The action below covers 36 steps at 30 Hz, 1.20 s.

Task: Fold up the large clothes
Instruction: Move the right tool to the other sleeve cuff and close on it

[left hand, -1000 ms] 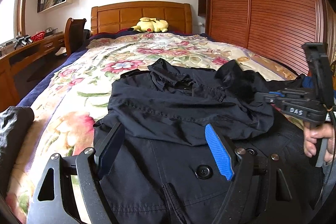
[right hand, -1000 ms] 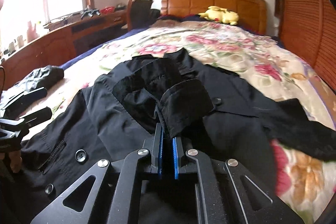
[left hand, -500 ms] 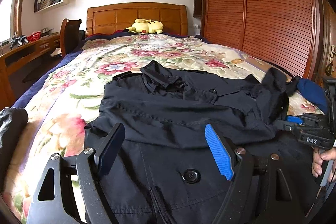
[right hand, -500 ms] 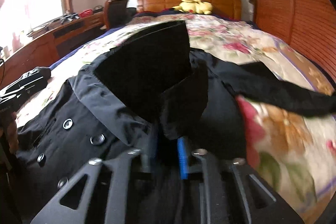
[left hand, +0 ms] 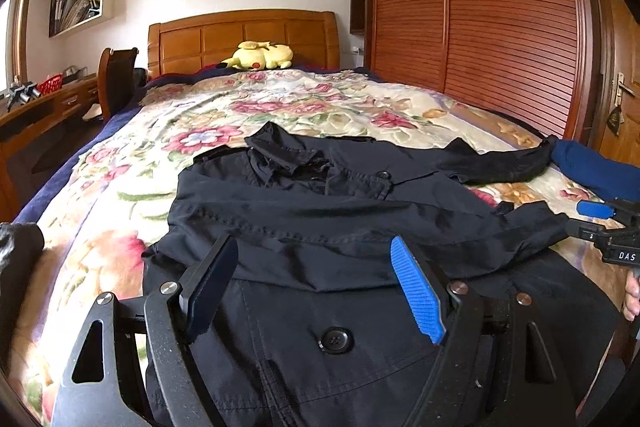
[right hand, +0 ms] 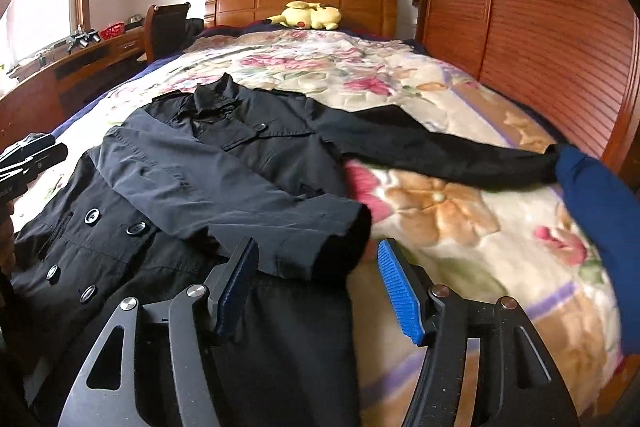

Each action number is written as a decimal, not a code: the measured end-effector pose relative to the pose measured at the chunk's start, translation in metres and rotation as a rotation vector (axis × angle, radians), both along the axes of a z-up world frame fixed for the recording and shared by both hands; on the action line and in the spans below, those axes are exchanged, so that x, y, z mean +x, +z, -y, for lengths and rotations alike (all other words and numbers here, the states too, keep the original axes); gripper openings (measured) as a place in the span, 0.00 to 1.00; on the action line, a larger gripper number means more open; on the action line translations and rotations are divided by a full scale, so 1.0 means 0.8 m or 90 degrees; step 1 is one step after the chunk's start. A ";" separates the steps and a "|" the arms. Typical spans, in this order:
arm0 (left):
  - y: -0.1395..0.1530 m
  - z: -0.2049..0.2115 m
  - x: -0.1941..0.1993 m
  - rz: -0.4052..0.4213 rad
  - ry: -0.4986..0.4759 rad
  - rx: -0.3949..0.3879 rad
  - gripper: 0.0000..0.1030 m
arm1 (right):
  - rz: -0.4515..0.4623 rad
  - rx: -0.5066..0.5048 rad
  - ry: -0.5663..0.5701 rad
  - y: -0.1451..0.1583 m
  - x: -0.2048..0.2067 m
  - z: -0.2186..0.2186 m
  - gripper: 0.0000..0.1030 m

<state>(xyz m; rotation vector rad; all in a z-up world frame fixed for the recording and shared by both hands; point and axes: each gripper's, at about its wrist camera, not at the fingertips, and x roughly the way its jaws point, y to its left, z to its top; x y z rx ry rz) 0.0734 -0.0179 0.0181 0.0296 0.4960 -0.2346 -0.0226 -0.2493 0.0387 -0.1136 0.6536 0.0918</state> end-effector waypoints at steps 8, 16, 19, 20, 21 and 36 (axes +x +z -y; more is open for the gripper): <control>0.001 0.013 0.007 -0.006 -0.018 -0.009 0.77 | 0.006 -0.033 0.008 0.012 -0.009 0.000 0.68; -0.004 0.028 0.020 -0.017 -0.028 -0.018 0.77 | 0.008 -0.030 -0.010 0.031 0.011 0.056 0.80; -0.006 0.039 0.024 -0.021 -0.039 -0.018 0.77 | -0.006 -0.012 -0.029 0.032 0.027 0.083 0.80; -0.006 0.042 0.025 -0.024 -0.046 -0.019 0.77 | -0.013 -0.003 -0.034 0.031 0.033 0.092 0.80; -0.007 0.047 0.026 -0.028 -0.055 -0.021 0.77 | -0.023 0.006 -0.039 0.030 0.041 0.103 0.80; -0.018 0.082 0.027 -0.035 -0.082 -0.003 0.77 | -0.073 0.045 -0.146 0.009 0.167 0.216 0.80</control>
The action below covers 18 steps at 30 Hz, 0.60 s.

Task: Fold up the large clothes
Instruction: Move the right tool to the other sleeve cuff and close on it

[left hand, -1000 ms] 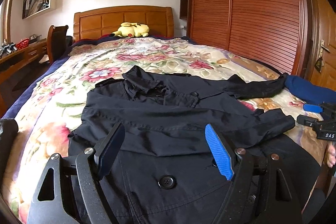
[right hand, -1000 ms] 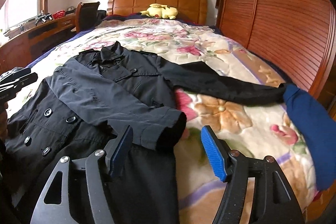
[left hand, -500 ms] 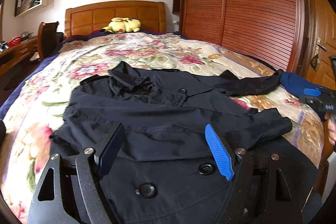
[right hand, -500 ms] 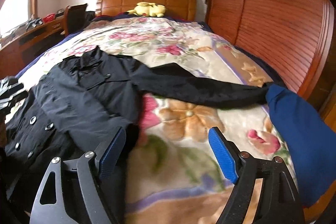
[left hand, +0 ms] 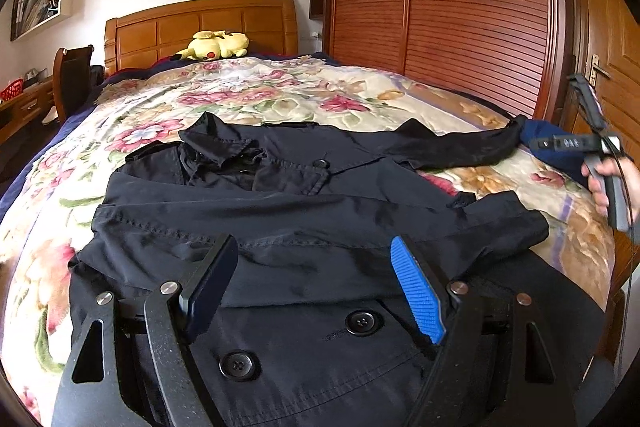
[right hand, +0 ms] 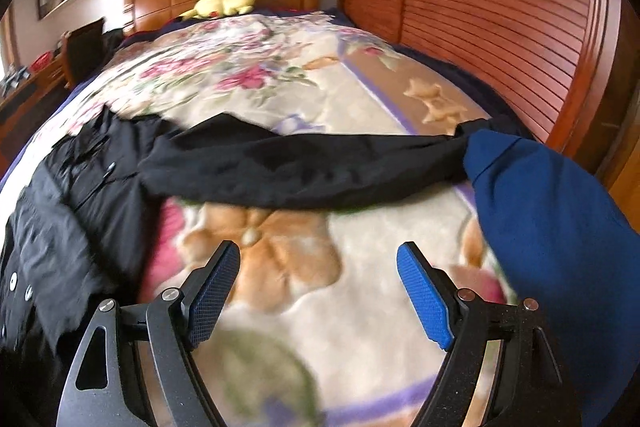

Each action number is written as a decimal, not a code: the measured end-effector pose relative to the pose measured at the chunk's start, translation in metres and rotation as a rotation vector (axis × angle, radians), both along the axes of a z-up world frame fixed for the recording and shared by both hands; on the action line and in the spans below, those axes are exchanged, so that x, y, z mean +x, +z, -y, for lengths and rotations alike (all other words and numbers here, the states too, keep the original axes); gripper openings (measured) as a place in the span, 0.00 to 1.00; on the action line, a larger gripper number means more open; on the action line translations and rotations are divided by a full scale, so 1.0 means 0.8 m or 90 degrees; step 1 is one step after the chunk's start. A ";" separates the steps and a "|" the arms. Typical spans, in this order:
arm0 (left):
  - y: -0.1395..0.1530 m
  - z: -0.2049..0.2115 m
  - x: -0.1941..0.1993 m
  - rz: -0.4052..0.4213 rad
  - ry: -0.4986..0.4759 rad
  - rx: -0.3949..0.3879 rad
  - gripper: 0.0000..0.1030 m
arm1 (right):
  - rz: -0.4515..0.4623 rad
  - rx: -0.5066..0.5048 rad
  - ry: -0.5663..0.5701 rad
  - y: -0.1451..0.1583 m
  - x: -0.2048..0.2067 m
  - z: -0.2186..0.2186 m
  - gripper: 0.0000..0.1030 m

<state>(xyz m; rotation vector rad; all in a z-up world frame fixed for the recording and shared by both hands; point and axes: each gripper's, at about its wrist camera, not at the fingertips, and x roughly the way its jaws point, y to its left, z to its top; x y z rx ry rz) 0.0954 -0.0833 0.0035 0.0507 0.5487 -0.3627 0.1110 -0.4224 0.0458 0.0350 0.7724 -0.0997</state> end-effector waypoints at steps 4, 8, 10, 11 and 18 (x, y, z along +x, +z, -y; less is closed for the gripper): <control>-0.004 0.002 0.002 -0.006 0.001 0.004 0.77 | -0.008 0.024 -0.042 -0.002 0.044 0.030 0.80; -0.007 0.002 0.003 -0.010 0.001 0.005 0.77 | -0.033 0.045 -0.091 -0.016 0.089 0.052 0.76; -0.007 0.003 0.003 -0.012 0.001 0.005 0.77 | -0.049 0.051 -0.108 -0.027 0.110 0.060 0.73; -0.008 0.003 0.004 -0.012 0.002 0.006 0.77 | -0.056 0.052 -0.115 -0.031 0.121 0.063 0.72; -0.013 0.004 0.008 -0.024 0.001 0.010 0.77 | -0.076 0.071 -0.164 -0.053 0.167 0.076 0.64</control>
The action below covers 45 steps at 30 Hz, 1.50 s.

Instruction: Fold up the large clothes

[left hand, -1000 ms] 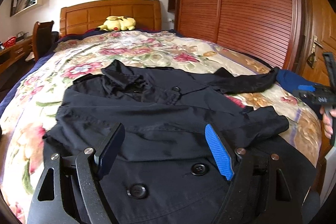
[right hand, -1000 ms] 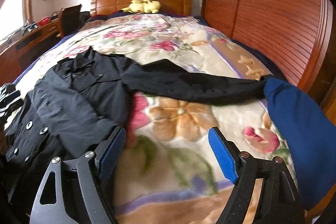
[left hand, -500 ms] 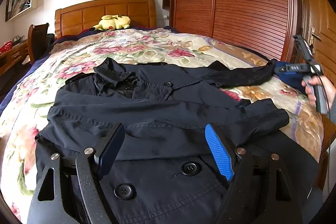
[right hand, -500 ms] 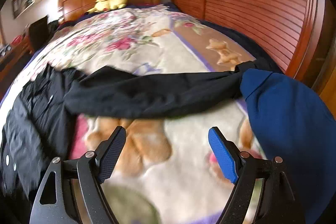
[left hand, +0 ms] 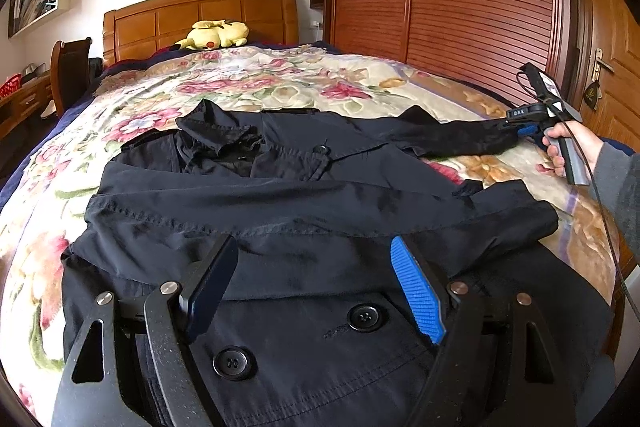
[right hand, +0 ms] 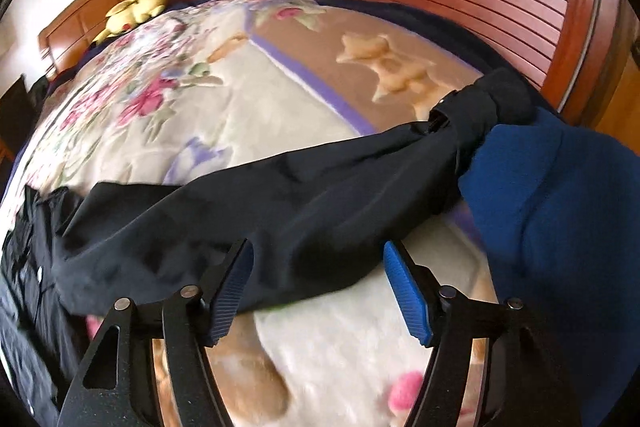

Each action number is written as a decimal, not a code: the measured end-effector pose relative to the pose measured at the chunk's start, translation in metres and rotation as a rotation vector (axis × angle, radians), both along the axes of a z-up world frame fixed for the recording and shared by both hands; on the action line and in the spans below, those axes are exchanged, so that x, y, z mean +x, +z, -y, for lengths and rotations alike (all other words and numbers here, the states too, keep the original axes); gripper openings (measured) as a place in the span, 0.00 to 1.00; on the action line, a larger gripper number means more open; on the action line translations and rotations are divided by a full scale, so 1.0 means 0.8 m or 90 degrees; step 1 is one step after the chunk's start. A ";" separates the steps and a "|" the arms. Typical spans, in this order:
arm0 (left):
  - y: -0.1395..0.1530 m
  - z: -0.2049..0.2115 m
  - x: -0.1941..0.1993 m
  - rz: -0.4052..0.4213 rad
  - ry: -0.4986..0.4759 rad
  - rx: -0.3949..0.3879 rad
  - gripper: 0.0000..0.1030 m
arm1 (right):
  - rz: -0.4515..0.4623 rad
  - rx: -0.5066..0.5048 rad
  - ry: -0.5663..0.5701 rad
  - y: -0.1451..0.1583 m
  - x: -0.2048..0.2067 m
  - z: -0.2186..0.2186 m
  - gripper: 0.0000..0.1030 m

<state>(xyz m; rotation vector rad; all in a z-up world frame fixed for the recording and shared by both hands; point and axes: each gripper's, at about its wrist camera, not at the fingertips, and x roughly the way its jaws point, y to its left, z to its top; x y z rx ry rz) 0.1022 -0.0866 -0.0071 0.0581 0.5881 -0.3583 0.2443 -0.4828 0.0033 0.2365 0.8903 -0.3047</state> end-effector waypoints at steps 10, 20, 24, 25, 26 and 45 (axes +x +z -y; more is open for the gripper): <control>-0.002 -0.003 0.001 -0.003 0.003 -0.004 0.77 | -0.016 -0.064 -0.012 -0.006 0.019 -0.021 0.07; 0.003 -0.010 -0.002 0.003 0.007 -0.009 0.77 | 0.119 -0.119 0.104 0.069 -0.001 -0.110 0.04; 0.007 -0.017 -0.004 0.007 0.011 -0.016 0.77 | 0.153 -0.120 0.174 0.093 -0.018 -0.163 0.04; 0.008 -0.019 -0.005 0.008 0.013 -0.018 0.77 | 0.160 -0.117 0.195 0.098 -0.023 -0.179 0.04; 0.010 -0.022 -0.007 0.010 0.014 -0.019 0.77 | 0.168 -0.114 0.215 0.103 -0.028 -0.195 0.04; 0.027 -0.094 -0.030 0.040 0.071 -0.030 0.77 | 0.205 -0.083 0.430 0.132 -0.092 -0.343 0.04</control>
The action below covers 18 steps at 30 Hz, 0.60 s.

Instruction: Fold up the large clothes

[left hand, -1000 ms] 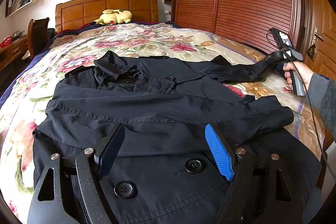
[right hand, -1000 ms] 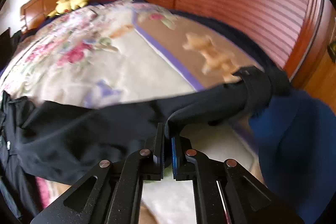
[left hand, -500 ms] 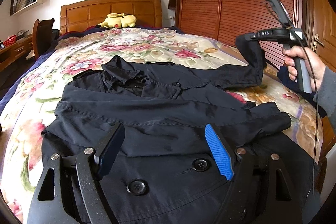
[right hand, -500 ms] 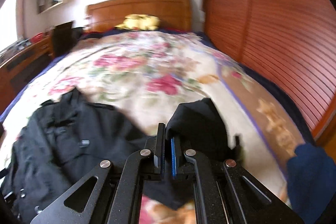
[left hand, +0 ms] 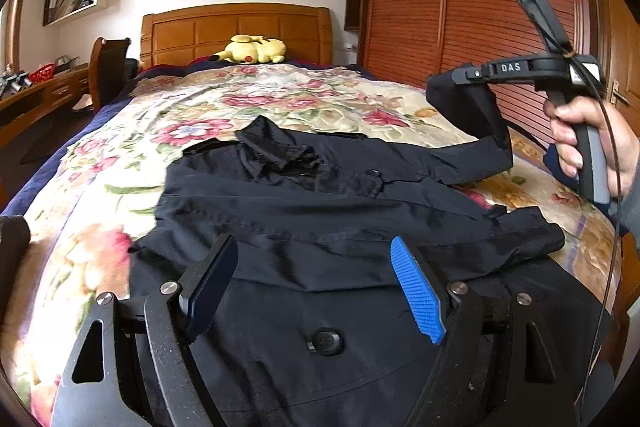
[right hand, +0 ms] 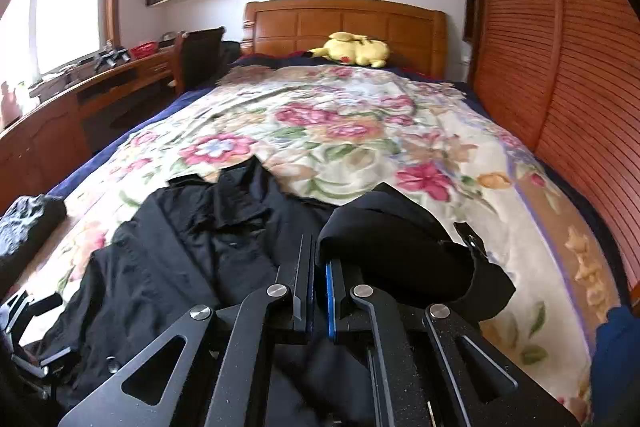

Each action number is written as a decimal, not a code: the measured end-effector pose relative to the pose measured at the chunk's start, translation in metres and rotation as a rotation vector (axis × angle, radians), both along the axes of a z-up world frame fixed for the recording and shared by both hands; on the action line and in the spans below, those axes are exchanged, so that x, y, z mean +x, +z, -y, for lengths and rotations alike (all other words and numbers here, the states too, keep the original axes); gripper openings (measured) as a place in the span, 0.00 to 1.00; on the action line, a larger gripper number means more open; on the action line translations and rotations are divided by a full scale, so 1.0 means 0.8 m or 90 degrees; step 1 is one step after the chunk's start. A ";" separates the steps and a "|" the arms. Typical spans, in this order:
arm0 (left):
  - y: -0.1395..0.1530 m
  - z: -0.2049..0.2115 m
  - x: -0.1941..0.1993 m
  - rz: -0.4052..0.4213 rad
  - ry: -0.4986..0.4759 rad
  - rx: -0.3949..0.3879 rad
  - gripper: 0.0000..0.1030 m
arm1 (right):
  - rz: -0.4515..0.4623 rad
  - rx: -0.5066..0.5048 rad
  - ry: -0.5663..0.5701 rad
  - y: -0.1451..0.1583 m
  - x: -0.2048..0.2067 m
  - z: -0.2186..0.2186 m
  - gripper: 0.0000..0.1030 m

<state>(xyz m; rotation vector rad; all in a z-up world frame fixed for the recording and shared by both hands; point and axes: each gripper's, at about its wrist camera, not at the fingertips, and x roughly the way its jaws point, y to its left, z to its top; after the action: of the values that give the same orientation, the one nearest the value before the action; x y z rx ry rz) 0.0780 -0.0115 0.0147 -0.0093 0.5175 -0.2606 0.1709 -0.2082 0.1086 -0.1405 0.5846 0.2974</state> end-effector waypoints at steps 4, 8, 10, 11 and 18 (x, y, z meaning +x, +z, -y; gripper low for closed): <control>0.003 -0.018 -0.001 0.001 0.016 -0.004 0.77 | -0.002 0.010 0.038 0.005 -0.008 -0.018 0.04; 0.005 -0.039 -0.003 0.003 0.033 -0.007 0.77 | -0.004 0.017 0.079 0.006 -0.015 -0.035 0.04; 0.005 -0.050 -0.002 0.001 0.043 -0.009 0.77 | -0.007 0.024 0.102 0.006 -0.020 -0.041 0.04; 0.005 -0.055 -0.002 0.001 0.047 -0.010 0.77 | -0.010 0.029 0.116 0.005 -0.021 -0.044 0.04; 0.007 -0.087 -0.002 0.006 0.091 -0.020 0.77 | -0.037 0.038 0.171 -0.015 -0.027 -0.064 0.04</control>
<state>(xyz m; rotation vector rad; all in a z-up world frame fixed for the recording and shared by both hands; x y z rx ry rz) 0.0764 0.0583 0.0203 -0.0748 0.5017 -0.1287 0.1489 -0.1568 0.0970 -0.1533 0.6138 0.5804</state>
